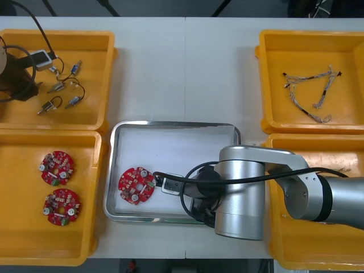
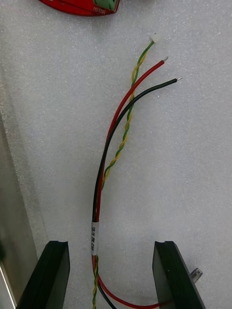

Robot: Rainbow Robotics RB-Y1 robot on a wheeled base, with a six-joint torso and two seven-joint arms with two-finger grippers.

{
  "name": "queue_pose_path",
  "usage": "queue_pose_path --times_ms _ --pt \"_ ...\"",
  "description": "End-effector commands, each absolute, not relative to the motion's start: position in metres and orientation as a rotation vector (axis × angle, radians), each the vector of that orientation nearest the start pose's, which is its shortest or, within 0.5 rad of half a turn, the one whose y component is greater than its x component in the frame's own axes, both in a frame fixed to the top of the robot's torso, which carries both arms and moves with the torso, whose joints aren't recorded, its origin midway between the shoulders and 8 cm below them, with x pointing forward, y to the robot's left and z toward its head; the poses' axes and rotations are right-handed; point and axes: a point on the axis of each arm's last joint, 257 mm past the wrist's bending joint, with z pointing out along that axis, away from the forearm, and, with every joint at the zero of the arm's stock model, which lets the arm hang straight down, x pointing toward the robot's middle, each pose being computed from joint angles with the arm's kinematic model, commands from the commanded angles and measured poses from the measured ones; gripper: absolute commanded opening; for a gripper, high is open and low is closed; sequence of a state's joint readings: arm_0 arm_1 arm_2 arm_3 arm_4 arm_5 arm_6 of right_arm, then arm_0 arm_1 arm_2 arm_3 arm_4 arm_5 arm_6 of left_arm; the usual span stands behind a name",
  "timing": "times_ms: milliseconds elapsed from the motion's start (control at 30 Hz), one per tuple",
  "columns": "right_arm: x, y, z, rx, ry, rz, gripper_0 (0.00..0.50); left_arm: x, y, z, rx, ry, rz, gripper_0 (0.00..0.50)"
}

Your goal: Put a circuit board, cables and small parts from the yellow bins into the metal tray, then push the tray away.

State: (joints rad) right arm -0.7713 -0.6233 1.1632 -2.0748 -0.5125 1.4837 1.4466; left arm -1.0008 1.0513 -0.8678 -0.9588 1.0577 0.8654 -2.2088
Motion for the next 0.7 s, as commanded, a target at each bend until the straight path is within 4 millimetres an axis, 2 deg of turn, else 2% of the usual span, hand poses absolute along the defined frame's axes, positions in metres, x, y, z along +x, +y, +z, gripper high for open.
queue_pose_path --times_ms 33,233,433,533,700 --pt "0.346 -0.026 -0.285 -1.64 2.099 -0.187 0.5 0.639 0.456 -0.146 1.081 2.227 0.667 0.5" --pt "0.357 -0.032 -0.254 -1.474 2.17 -0.194 0.5 0.644 0.452 -0.153 1.076 2.22 0.655 0.5" --pt "0.369 -0.049 -0.227 -1.31 2.31 -0.135 0.5 0.65 0.444 -0.161 1.046 2.229 0.626 0.5" --pt "0.376 -0.064 -0.21 -1.248 2.365 -0.122 0.5 0.652 0.442 -0.166 1.036 2.232 0.618 0.5" --pt "0.39 -0.105 -0.181 -1.126 2.459 -0.142 0.5 0.65 0.445 -0.175 1.038 2.248 0.617 0.5"
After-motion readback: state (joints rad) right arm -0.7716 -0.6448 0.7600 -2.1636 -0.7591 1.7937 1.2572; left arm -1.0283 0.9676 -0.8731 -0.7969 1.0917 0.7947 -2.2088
